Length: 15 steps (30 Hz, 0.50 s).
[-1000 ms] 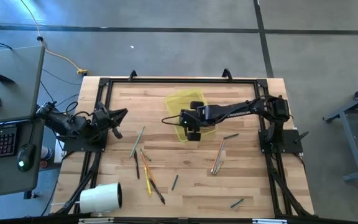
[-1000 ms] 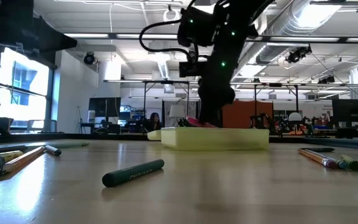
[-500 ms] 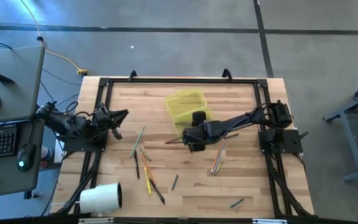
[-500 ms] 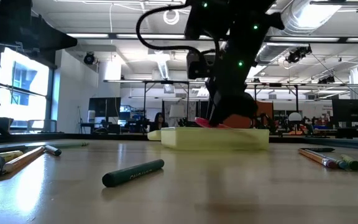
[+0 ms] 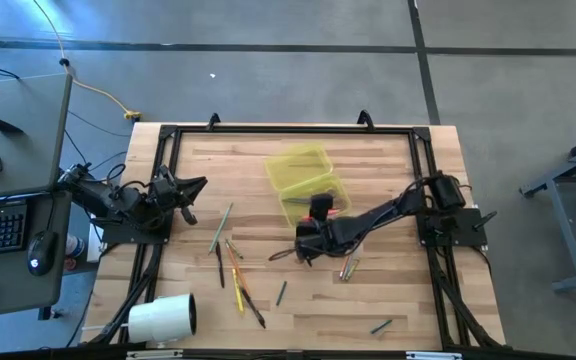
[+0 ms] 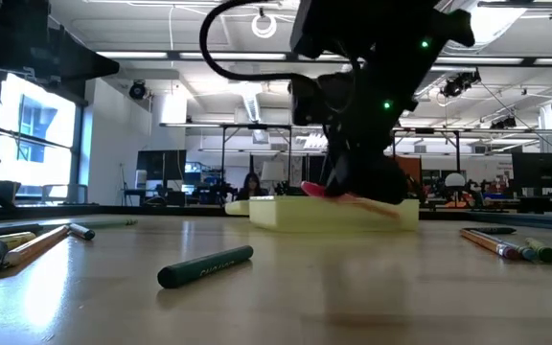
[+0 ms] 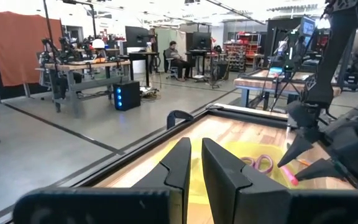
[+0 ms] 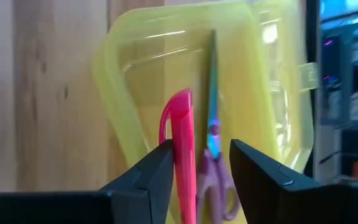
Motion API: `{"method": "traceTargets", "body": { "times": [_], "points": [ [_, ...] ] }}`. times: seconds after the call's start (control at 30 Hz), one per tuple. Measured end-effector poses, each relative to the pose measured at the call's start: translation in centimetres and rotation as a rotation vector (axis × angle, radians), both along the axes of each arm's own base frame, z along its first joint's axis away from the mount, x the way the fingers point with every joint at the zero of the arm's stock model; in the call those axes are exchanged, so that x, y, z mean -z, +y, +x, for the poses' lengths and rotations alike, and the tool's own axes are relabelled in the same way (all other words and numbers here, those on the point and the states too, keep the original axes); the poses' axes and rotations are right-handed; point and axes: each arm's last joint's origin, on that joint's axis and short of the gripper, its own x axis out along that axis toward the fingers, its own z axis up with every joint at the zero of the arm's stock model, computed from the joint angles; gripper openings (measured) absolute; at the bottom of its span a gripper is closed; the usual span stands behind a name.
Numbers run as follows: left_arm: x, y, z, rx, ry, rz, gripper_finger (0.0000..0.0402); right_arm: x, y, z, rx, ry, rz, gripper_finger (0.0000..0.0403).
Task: Pick & place school supplies into a supply box
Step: Put the pink ballpoint pen into the supply box
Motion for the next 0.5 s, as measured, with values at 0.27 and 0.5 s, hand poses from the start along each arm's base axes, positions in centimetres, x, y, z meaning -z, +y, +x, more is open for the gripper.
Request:
{"method": "traceTargets", "body": {
  "times": [0.27,0.5],
  "points": [
    [0.0,0.0,0.0,-0.001,0.0,0.001,0.0074,0.0,2.2,-0.7,-0.059,0.02,-0.018,0.0142],
    [0.0,0.0,0.0,-0.002,0.004,0.006,0.0074,0.0,4.1,-1.5,-0.046,-0.027,-0.012,0.0142]
  ]
}}
